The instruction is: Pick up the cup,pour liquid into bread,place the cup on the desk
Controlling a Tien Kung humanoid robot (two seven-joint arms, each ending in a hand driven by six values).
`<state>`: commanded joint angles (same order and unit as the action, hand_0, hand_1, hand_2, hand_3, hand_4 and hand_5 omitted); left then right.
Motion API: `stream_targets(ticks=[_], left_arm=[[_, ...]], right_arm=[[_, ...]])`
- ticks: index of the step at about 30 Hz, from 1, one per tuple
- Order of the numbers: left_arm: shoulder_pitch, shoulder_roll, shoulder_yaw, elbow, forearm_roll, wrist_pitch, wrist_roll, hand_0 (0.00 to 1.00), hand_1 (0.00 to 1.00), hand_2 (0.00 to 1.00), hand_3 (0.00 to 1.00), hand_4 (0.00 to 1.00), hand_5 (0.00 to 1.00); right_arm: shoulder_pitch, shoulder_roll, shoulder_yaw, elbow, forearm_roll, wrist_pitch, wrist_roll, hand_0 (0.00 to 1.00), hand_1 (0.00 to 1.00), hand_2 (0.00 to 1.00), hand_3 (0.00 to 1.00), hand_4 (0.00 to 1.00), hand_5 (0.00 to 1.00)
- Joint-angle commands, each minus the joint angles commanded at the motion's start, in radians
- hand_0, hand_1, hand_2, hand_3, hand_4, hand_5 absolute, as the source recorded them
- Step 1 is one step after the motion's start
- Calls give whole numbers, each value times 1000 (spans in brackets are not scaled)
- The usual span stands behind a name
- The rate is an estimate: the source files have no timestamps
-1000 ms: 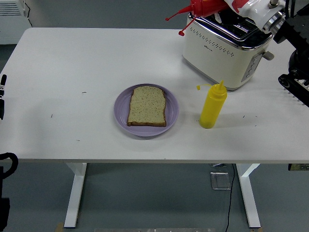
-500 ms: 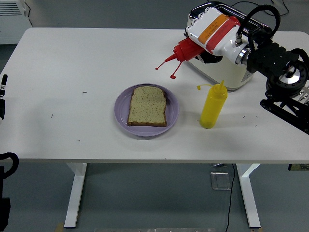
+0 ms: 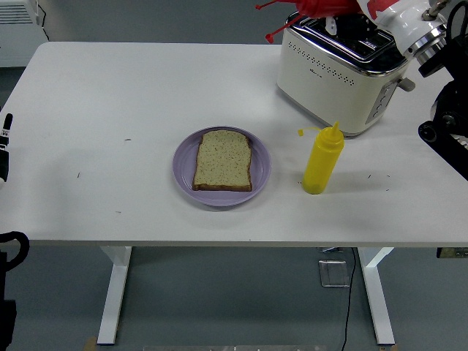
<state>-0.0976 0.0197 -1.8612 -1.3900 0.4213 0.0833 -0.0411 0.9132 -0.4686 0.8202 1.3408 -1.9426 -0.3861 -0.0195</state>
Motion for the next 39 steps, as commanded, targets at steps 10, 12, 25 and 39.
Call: stream_targets(ticks=[10,12,25,39], left_arm=[[5,-2,5,1,0,1,0,784,736,736,693,509,998],[6,-2,8,1,0,1,0,785,736,736,693,508,998],[5,-2,15,2,-1,2,1,784,736,736,693,510,998],[1,-1,14,2,0,2,0,785,736,736,693,509,998]], right_arm=[[-265,47,268,27,416,-59,200,94,58,218,289,664,201],[-327,53,327,35,507,-62,259,96,60,218,294,664,201],[-544,52,443,38,969,-56,395,100,60,222,298,663,201],[-622,94,315,-80,1041,-160,550,194,133,263,313,664,200]])
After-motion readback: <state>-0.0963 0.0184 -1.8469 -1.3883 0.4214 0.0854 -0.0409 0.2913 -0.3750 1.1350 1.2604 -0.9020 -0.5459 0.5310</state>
